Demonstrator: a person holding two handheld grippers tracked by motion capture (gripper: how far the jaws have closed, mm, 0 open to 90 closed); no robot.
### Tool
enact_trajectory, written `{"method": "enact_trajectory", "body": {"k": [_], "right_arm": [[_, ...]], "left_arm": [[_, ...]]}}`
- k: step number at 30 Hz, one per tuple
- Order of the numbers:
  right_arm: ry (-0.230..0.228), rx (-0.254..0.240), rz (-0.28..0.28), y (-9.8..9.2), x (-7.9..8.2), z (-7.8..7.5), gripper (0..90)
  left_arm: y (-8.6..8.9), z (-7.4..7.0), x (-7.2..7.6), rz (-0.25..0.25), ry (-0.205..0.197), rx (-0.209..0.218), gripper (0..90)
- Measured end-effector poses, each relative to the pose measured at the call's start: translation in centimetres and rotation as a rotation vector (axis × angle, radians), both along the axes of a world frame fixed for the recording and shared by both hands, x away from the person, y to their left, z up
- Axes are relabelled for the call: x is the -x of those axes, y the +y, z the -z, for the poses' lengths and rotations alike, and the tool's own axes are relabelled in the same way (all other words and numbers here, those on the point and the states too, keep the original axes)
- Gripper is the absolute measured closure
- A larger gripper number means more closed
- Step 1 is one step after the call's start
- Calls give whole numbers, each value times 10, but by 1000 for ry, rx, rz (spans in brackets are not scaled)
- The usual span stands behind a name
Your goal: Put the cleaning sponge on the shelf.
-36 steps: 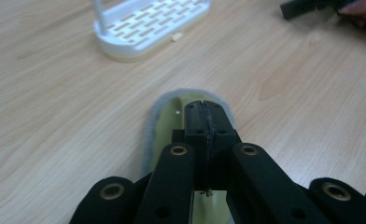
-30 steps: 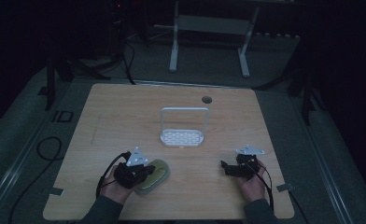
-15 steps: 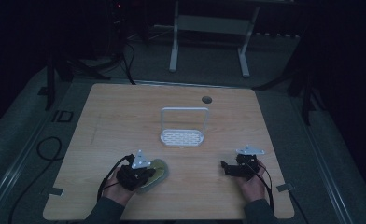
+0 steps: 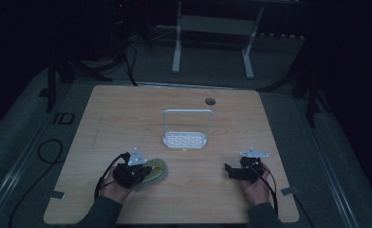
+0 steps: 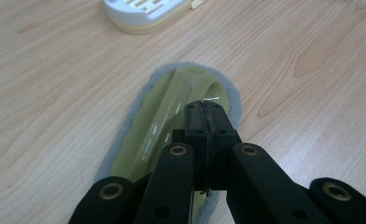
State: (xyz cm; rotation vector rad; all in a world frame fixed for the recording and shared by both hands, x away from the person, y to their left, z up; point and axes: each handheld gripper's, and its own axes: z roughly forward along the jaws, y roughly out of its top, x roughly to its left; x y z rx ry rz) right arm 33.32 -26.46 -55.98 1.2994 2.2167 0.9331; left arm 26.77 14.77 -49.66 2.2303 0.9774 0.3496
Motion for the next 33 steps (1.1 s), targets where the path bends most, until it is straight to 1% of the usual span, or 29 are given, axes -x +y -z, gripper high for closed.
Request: {"method": "enact_trajectory", "body": {"k": [3,4,9,16,18,20,25,28,29,32,33], "right_arm": [[0,0,0,0,0,0,125],[0,0,0,0,0,0,125],[-1,1,0,0,0,0,125],[-1,-1,1,0,0,0,125],[-1,-1,1,0,0,0,125],[-1,-1,1,0,0,0,125],[-1,-1,1,0,0,0,125],[-1,-1,1,0,0,0,125],[0,-1,1,0,0,0,125],[-1,-1,1,0,0,0,125],[0,-1,1,0,0,0,125]], "left_arm": [[4,-6,0,18,-15,10,881],[5,-8,-1,21,-14,9,873],[8,-15,-6,45,-15,-15,818],[13,-26,-14,53,-12,-29,710],[14,-29,-16,59,-9,-38,692],[14,-31,-18,65,-4,-42,676],[15,-36,-25,86,17,-80,643],[15,-36,-26,89,22,-82,634],[14,-38,-29,102,34,-93,623],[13,-38,-31,112,42,-101,609],[11,-38,-32,123,53,-114,604]]}}
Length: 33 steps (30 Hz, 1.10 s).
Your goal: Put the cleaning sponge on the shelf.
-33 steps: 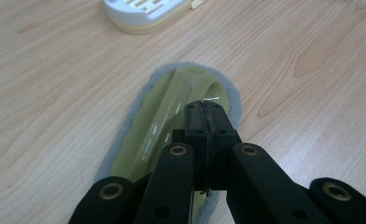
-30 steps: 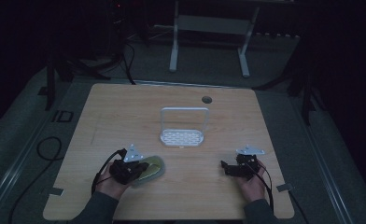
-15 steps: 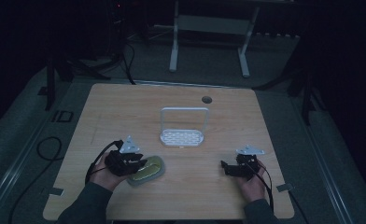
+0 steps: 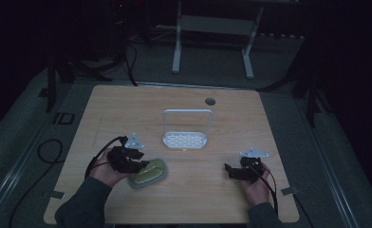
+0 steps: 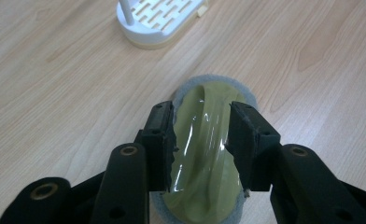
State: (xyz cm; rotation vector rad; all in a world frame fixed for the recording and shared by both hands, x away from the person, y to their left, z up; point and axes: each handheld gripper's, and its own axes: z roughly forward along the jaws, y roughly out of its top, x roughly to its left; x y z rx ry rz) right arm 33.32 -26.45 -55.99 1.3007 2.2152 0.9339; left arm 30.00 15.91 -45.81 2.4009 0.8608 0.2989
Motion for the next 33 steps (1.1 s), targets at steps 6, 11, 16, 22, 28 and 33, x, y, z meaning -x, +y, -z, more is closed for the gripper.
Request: {"method": "enact_trajectory", "body": {"k": [6,11,16,22,28,33], "right_arm": [[0,0,0,0,0,0,125],[0,0,0,0,0,0,125],[0,0,0,0,0,0,125],[0,0,0,0,0,0,125],[0,0,0,0,0,0,125],[0,0,0,0,0,0,125]], "left_arm": [[-6,-1,-4,27,21,-31,588],[-12,-3,-9,49,44,-68,580],[-16,-1,-14,51,69,-97,576],[-20,0,-19,60,94,-123,563],[-23,-2,-25,70,122,-152,553],[-26,-2,-29,84,152,-183,541]]}}
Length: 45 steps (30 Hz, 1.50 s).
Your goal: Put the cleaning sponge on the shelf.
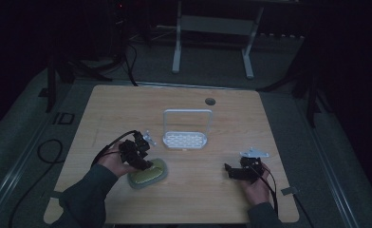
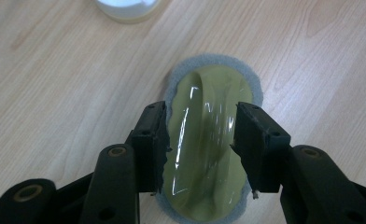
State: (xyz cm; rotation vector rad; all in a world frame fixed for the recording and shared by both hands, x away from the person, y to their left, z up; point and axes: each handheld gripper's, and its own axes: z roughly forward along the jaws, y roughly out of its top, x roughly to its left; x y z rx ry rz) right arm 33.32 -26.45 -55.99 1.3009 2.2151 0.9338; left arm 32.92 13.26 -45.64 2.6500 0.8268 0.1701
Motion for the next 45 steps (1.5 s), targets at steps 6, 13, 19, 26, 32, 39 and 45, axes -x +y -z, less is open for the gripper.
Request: {"method": "enact_trajectory", "body": {"k": [6,13,19,26,32,39,45], "right_arm": [[0,0,0,0,0,0,125],[0,-2,2,0,0,0,125],[0,-1,1,0,0,0,126],[0,-1,1,0,0,0,125],[0,-1,1,0,0,0,125],[0,-1,1,0,0,0,125],[0,-1,2,0,0,0,125]], "left_arm": [[-7,-3,-5,20,26,-33,539],[-10,-6,-10,33,63,-61,536],[-12,-6,-13,37,84,-69,536],[-18,-4,-16,62,118,-103,535],[-20,-1,-20,71,140,-129,530],[-22,3,-22,84,161,-160,530],[-25,7,-22,93,175,-179,533]]}}
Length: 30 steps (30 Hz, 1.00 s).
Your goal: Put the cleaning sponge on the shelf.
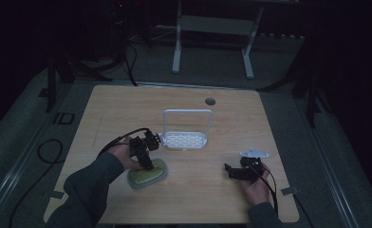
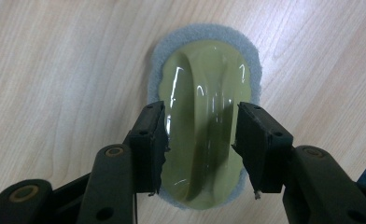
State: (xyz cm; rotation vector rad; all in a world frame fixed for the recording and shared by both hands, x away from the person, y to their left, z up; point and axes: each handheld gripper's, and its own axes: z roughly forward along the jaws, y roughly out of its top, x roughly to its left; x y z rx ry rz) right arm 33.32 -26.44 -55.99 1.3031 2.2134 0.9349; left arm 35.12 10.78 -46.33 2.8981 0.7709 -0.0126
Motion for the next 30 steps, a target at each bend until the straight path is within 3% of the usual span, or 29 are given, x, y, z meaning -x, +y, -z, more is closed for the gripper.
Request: {"method": "enact_trajectory", "body": {"k": [18,30], "right_arm": [[0,1,-1,0,0,0,125],[0,0,-1,0,0,0,125]], "left_arm": [[-3,10,-5,35,58,-61,579],[-2,11,-8,38,81,-55,651]]}}
